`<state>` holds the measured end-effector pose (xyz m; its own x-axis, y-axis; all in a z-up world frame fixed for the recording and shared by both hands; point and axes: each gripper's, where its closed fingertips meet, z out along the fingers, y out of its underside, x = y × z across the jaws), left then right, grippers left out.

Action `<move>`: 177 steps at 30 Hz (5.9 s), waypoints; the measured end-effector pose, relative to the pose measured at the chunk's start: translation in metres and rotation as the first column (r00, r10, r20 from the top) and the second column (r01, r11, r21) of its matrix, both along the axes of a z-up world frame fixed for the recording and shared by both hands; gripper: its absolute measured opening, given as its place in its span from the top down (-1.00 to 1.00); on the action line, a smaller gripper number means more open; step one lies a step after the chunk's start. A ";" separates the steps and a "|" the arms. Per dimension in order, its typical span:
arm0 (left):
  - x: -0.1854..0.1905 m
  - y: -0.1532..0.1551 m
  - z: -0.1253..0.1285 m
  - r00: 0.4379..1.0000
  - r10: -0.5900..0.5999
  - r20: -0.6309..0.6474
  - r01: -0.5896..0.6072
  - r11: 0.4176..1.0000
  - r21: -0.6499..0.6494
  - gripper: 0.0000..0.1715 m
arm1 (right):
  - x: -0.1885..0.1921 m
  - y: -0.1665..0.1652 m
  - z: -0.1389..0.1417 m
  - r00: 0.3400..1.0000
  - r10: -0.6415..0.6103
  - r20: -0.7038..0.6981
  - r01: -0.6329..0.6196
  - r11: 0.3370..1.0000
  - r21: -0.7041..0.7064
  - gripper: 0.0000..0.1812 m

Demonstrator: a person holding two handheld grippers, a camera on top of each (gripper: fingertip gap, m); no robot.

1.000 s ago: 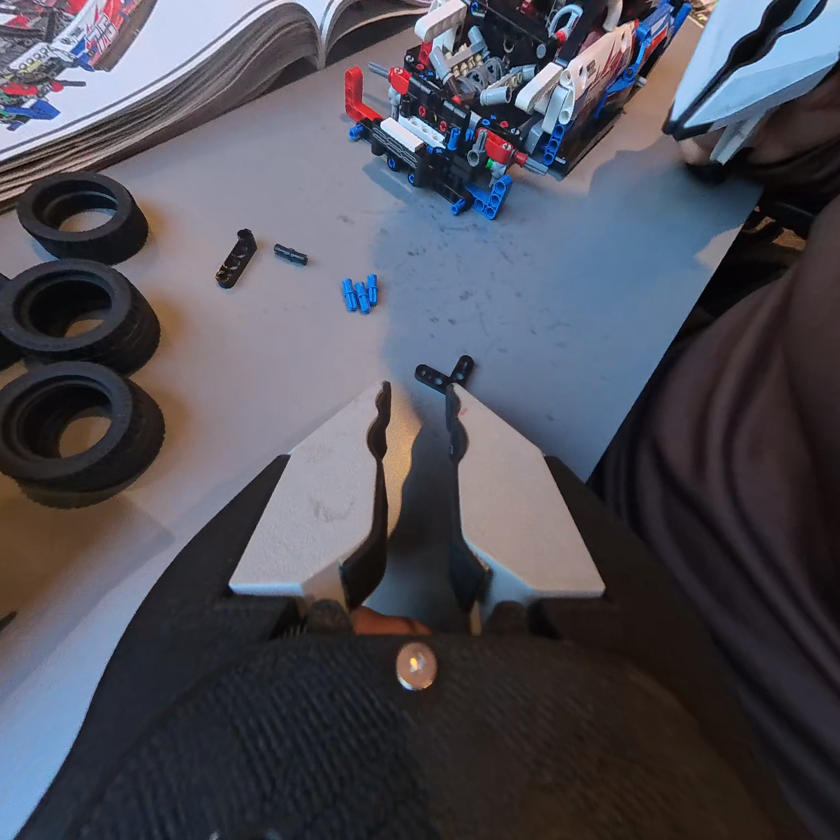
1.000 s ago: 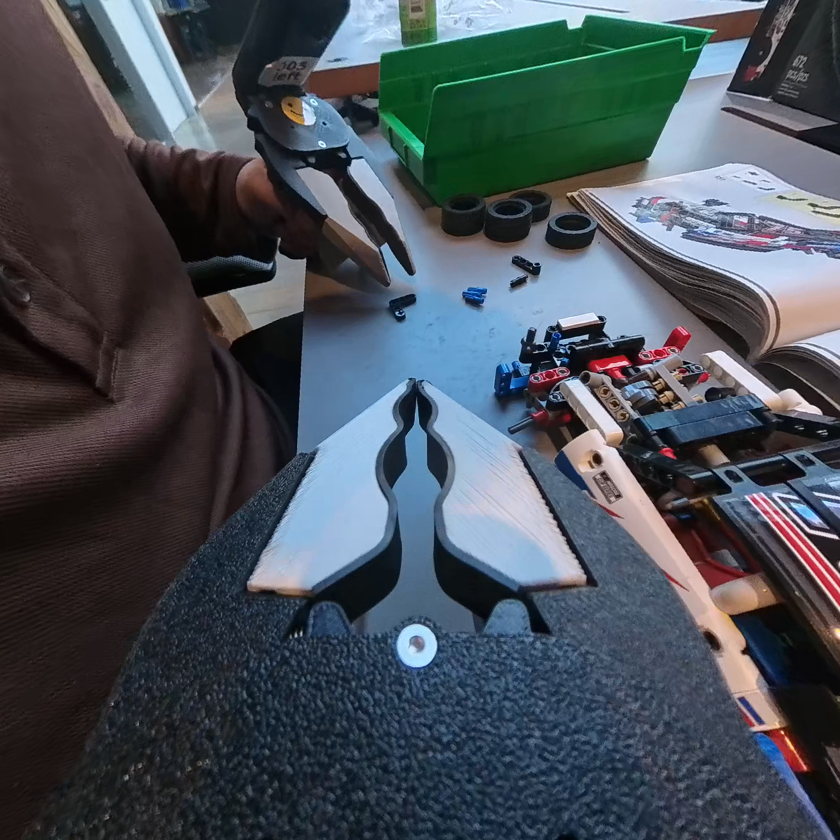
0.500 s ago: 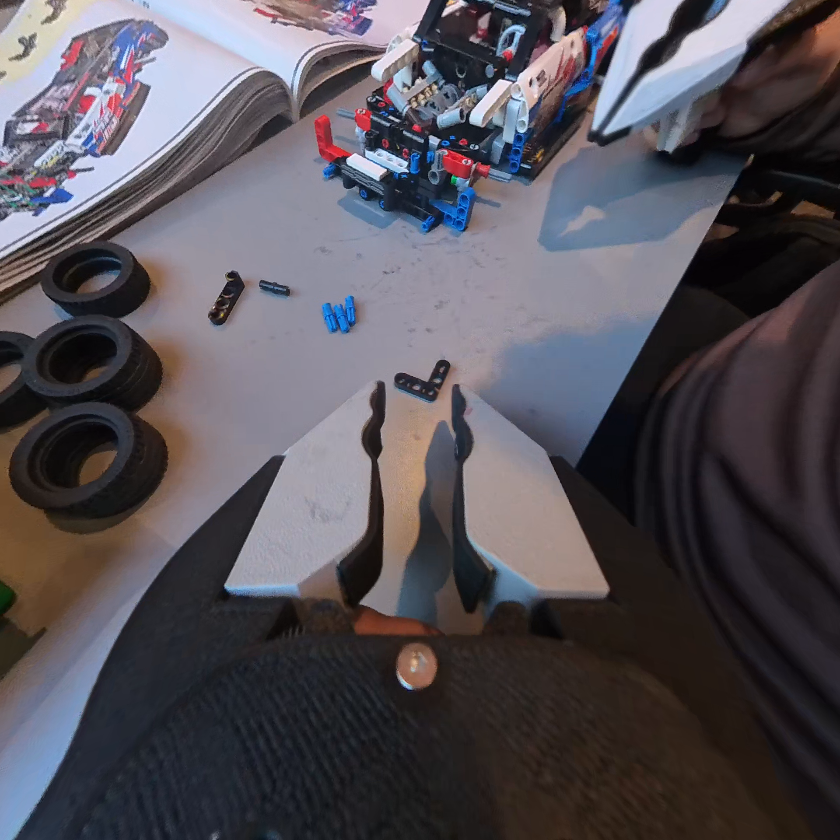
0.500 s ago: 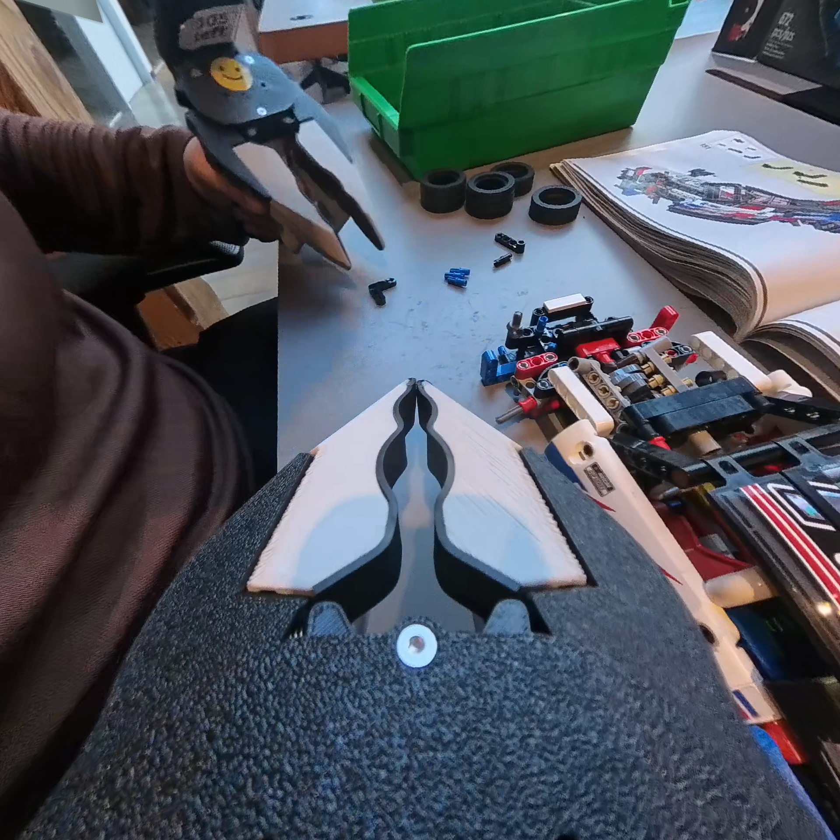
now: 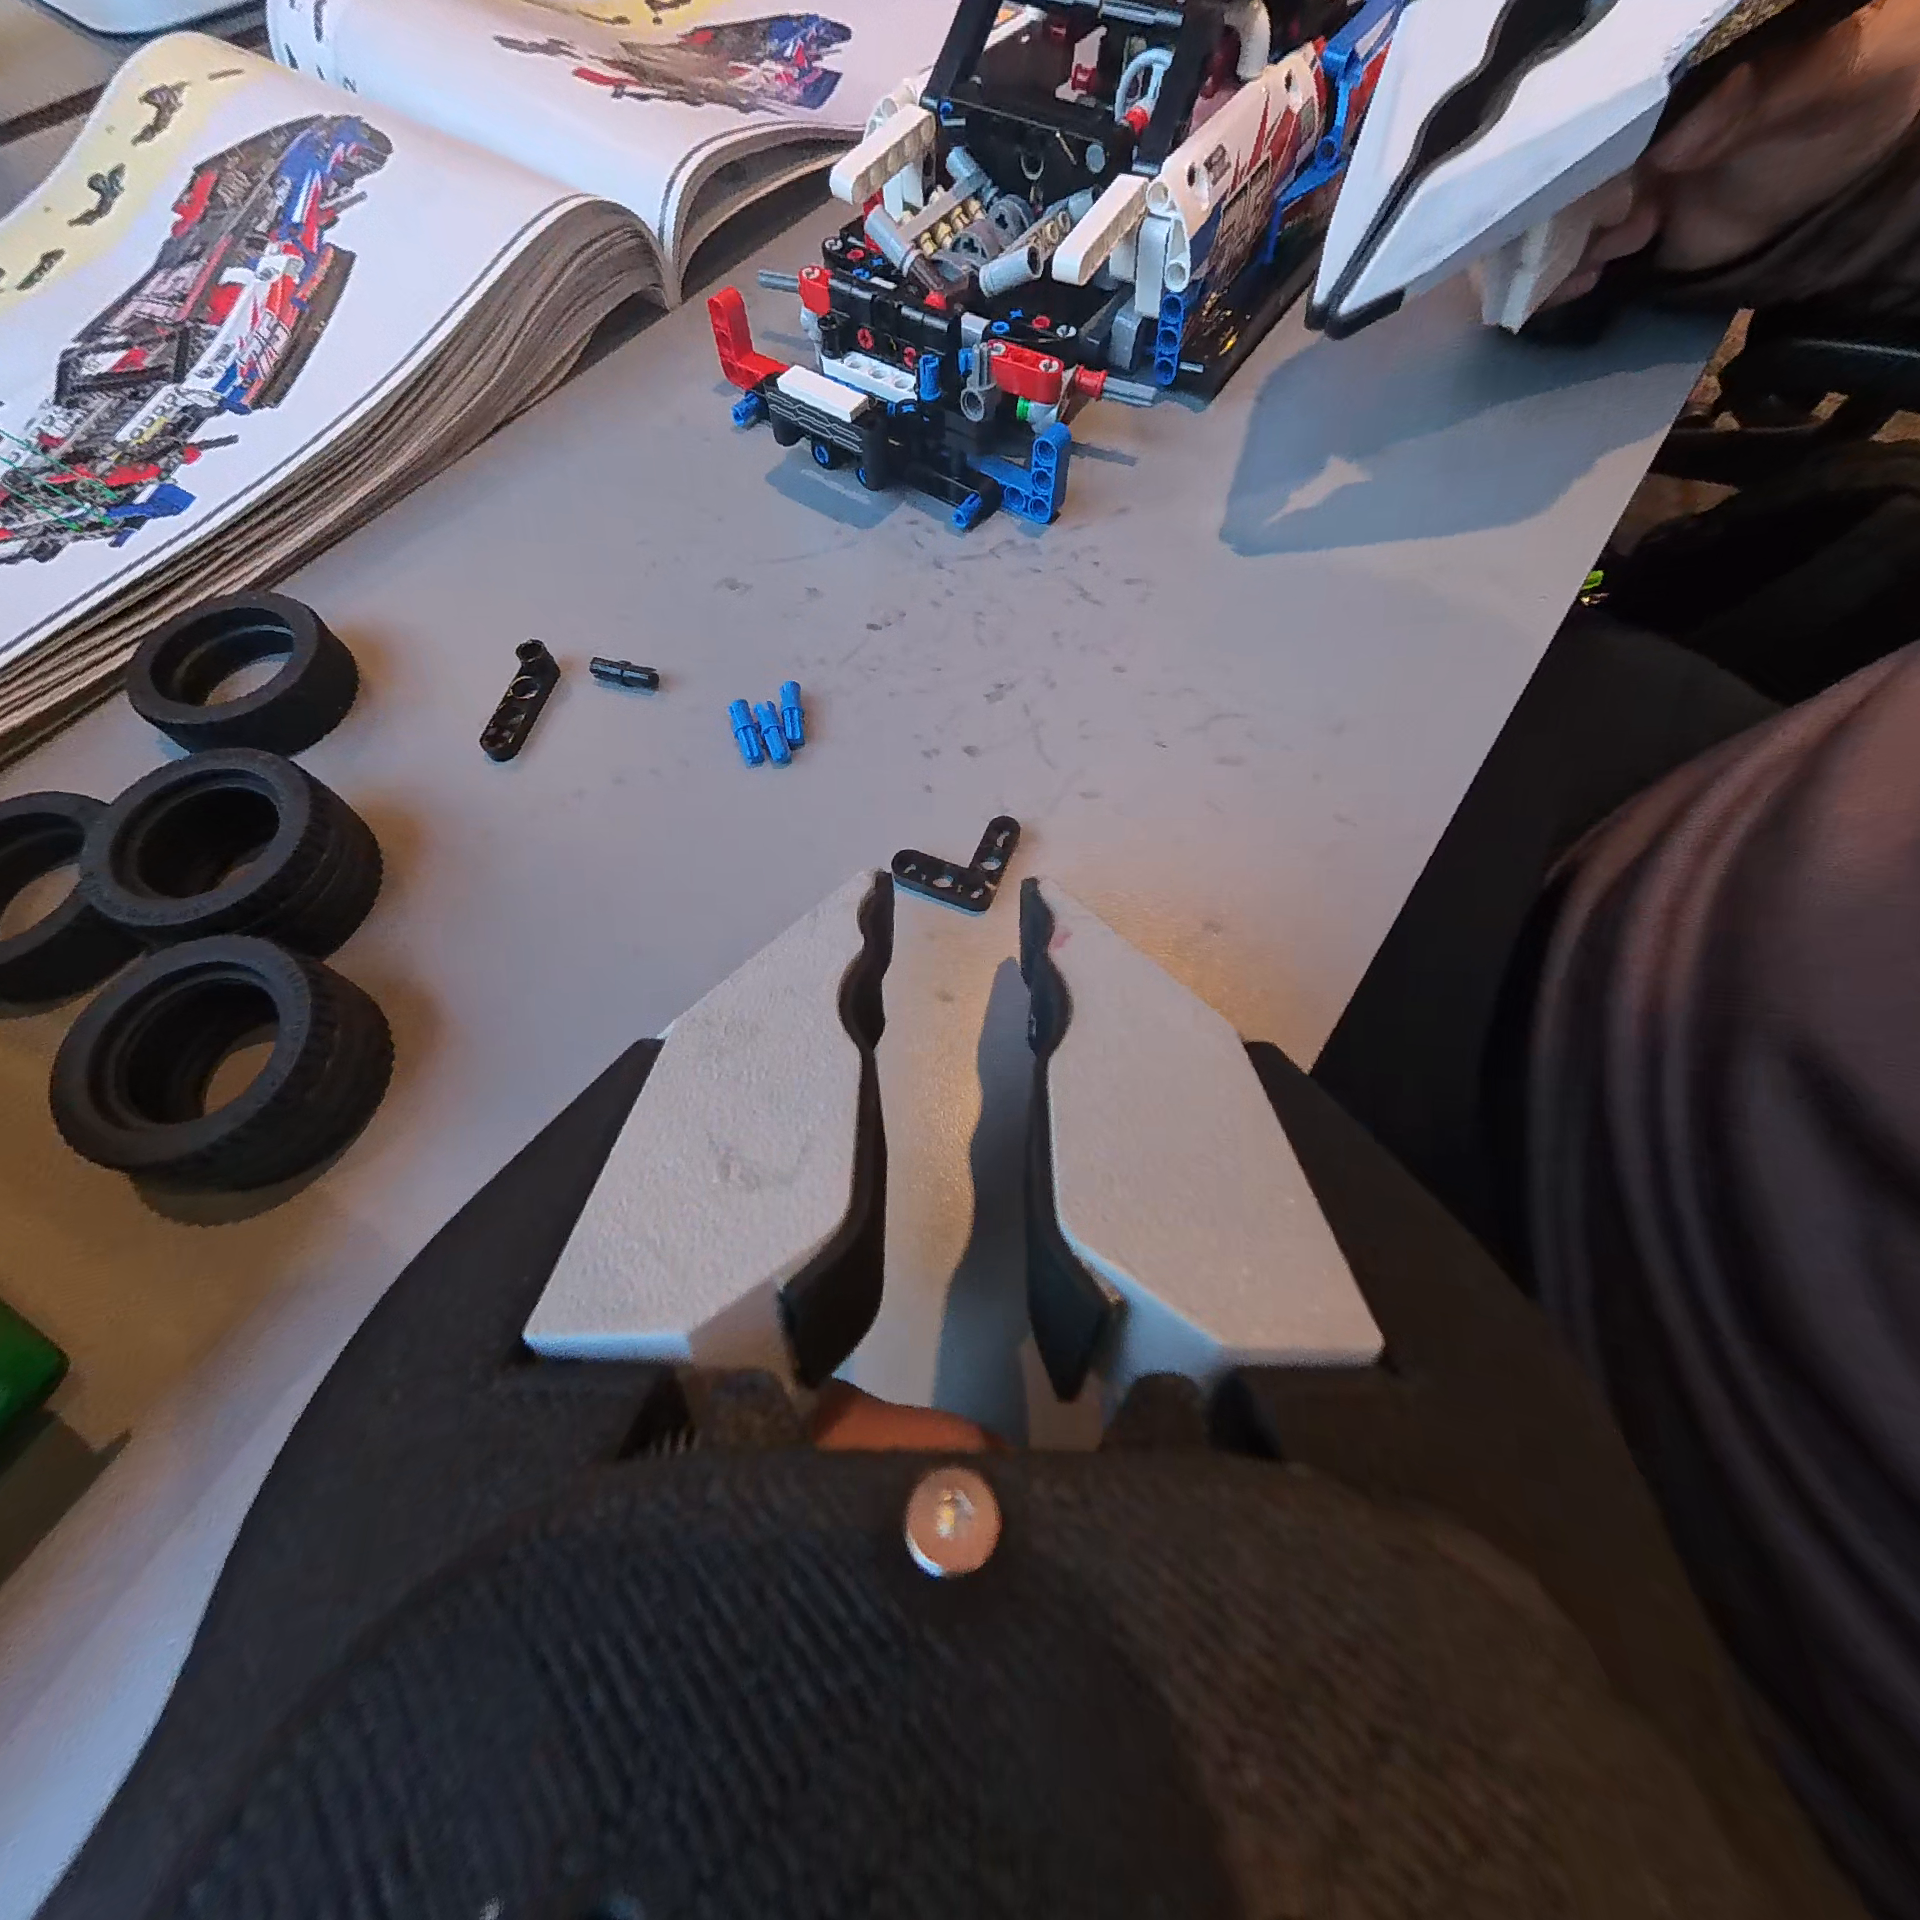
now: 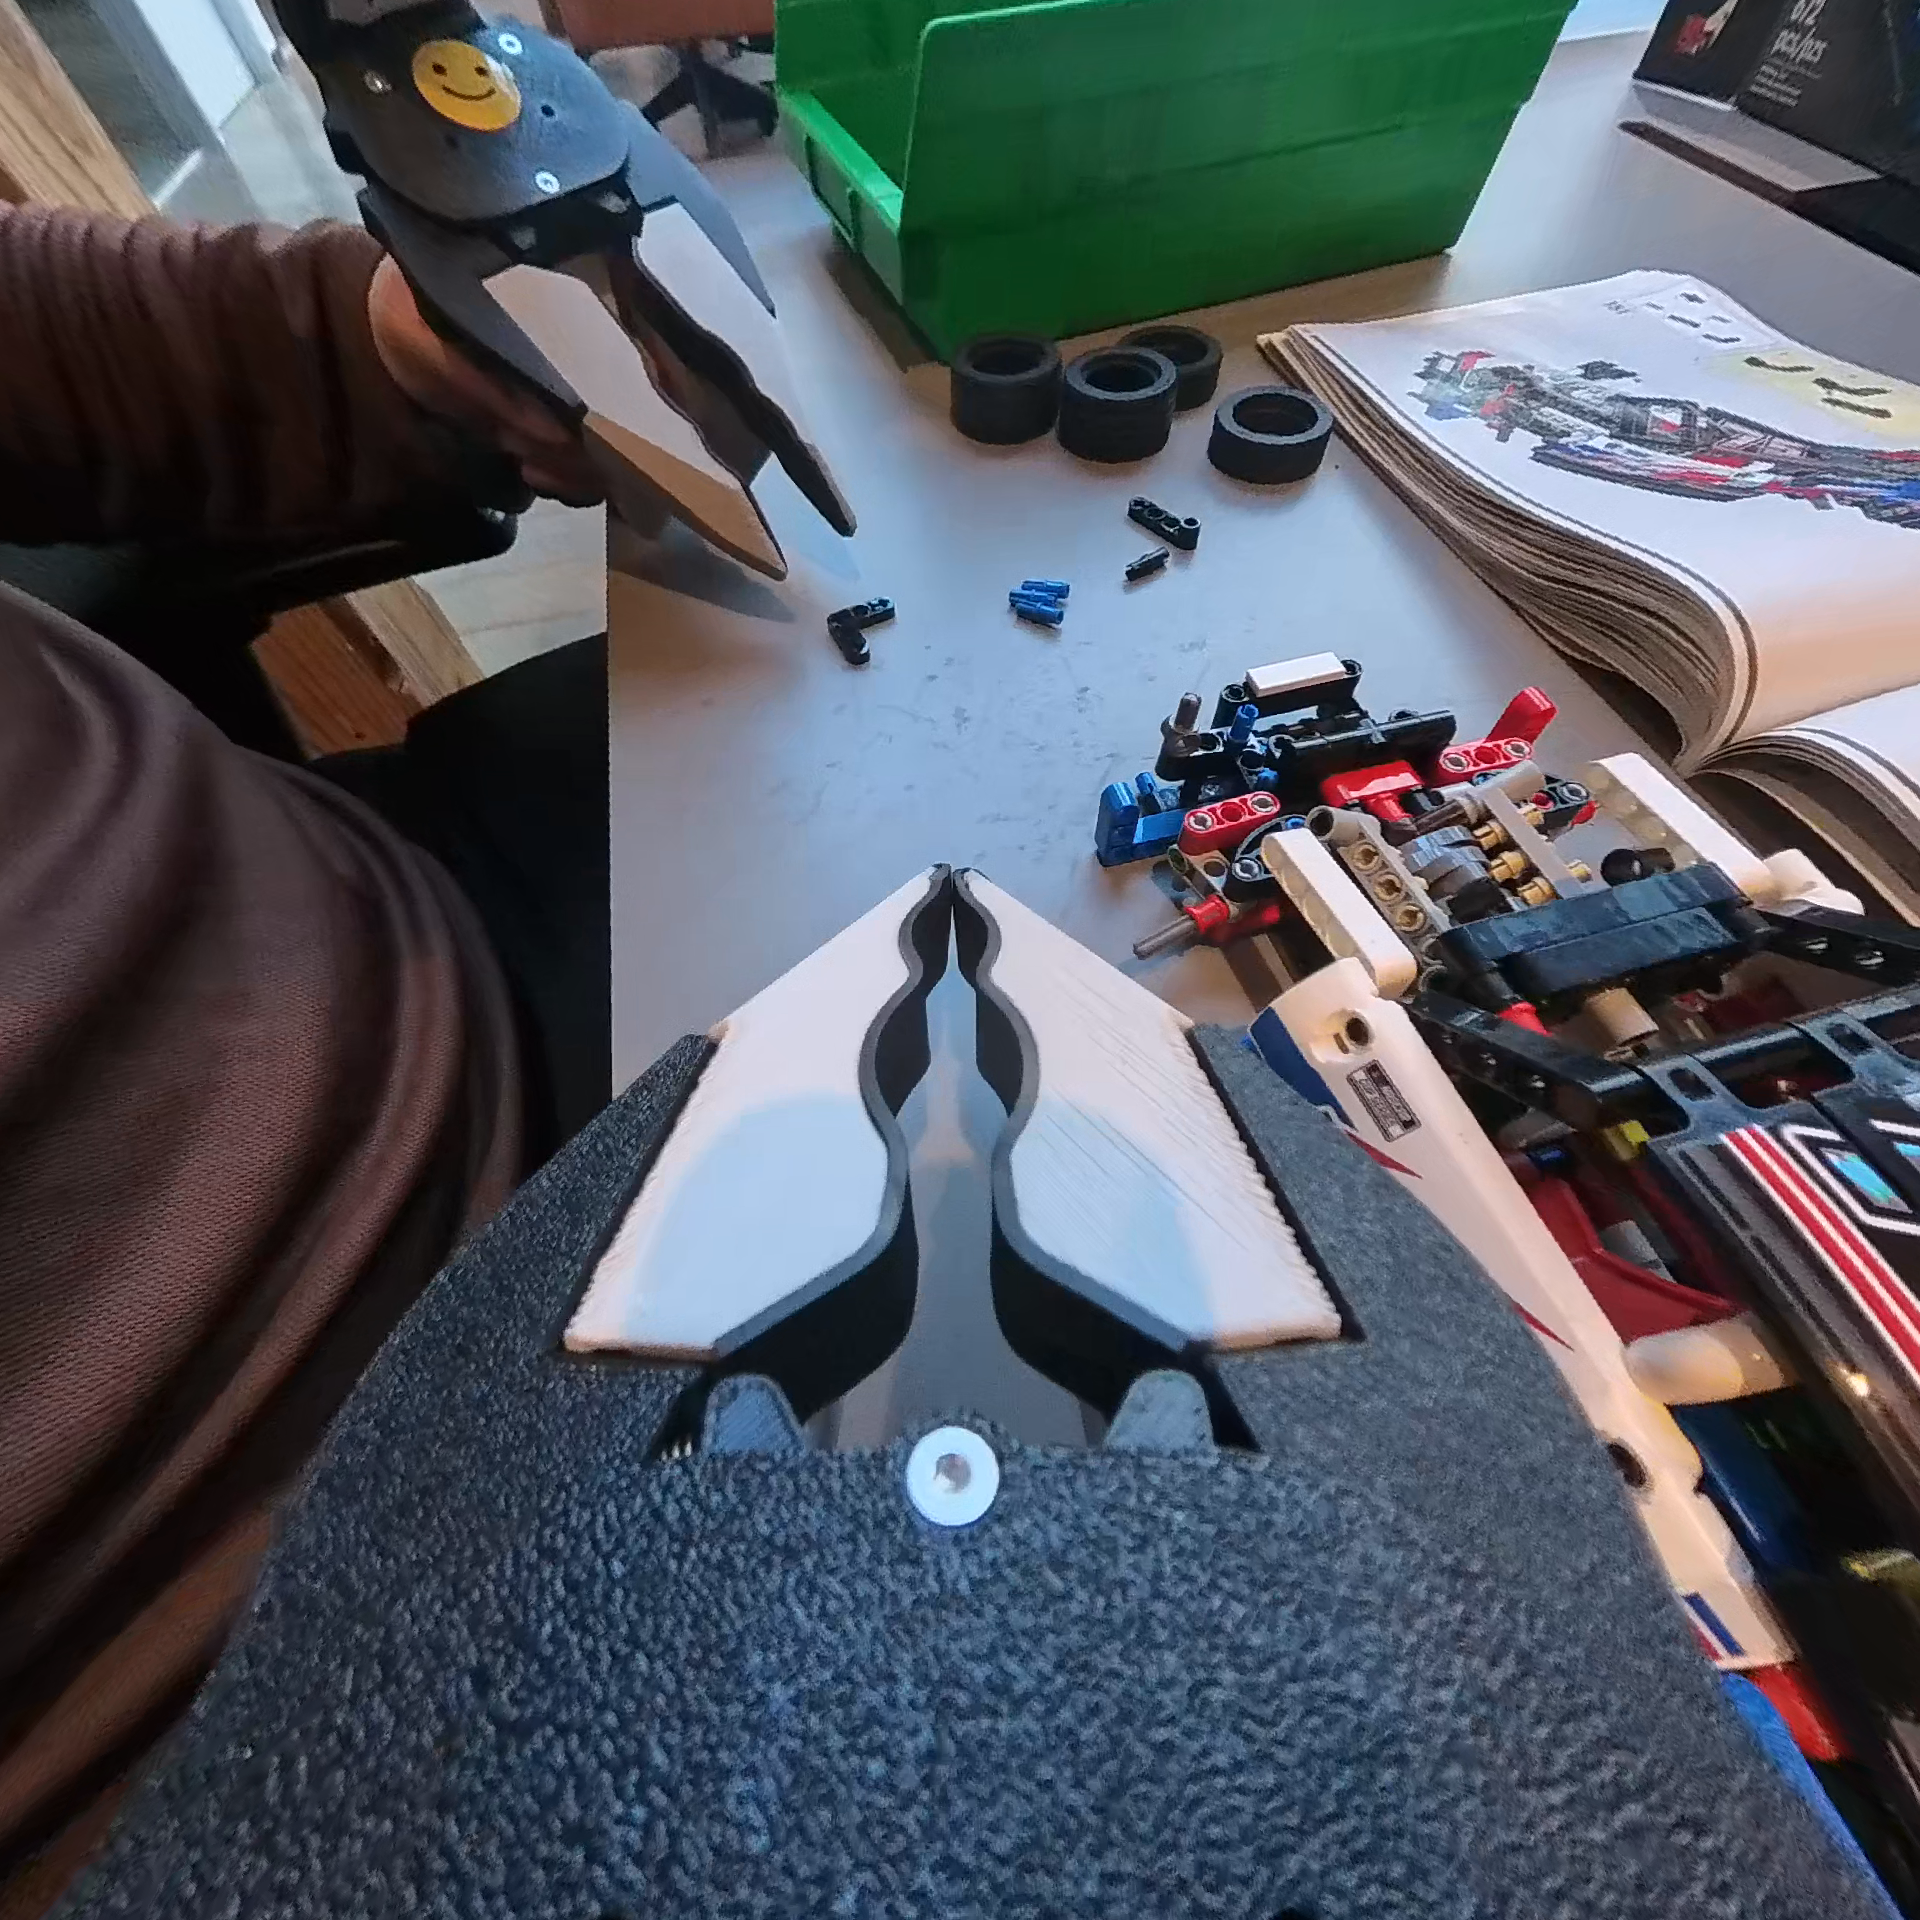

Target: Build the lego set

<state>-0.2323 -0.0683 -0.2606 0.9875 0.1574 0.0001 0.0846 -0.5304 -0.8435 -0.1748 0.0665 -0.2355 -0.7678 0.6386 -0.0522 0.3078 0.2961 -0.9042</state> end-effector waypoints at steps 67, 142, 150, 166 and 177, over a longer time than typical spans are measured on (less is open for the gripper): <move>-0.003 -0.007 0.026 0.985 -0.035 0.172 -0.002 0.978 0.208 0.75 | -0.040 -0.024 -0.001 0.999 -0.042 0.012 0.042 0.999 -0.002 1.00; -0.181 -0.094 0.109 0.905 0.377 -0.197 -0.402 0.910 -0.104 0.72 | -0.030 -0.030 0.004 0.991 -0.015 -0.134 0.025 0.997 0.076 0.99; -0.307 -0.109 0.034 0.944 -0.154 -0.291 -0.076 0.757 -0.648 0.79 | -0.030 -0.029 0.007 0.988 -0.024 -0.150 0.035 0.997 0.067 1.00; -0.329 -0.108 -0.014 0.894 -0.426 -0.141 0.119 0.529 -0.840 0.84 | -0.040 -0.010 0.024 0.991 -0.108 -0.077 0.097 0.986 -0.133 0.99; -0.330 -0.100 -0.016 0.922 -0.376 -0.094 0.140 0.550 -0.823 0.92 | -0.044 0.006 0.037 0.990 -0.143 -0.021 0.130 0.943 -0.306 0.99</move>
<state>-0.5625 -0.1688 -0.2769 0.9324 -0.2848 -0.2227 -0.3014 -0.9525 -0.0438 -0.2184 0.0722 -0.1984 -0.6802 0.6964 -0.2288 0.2853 -0.0360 -0.9578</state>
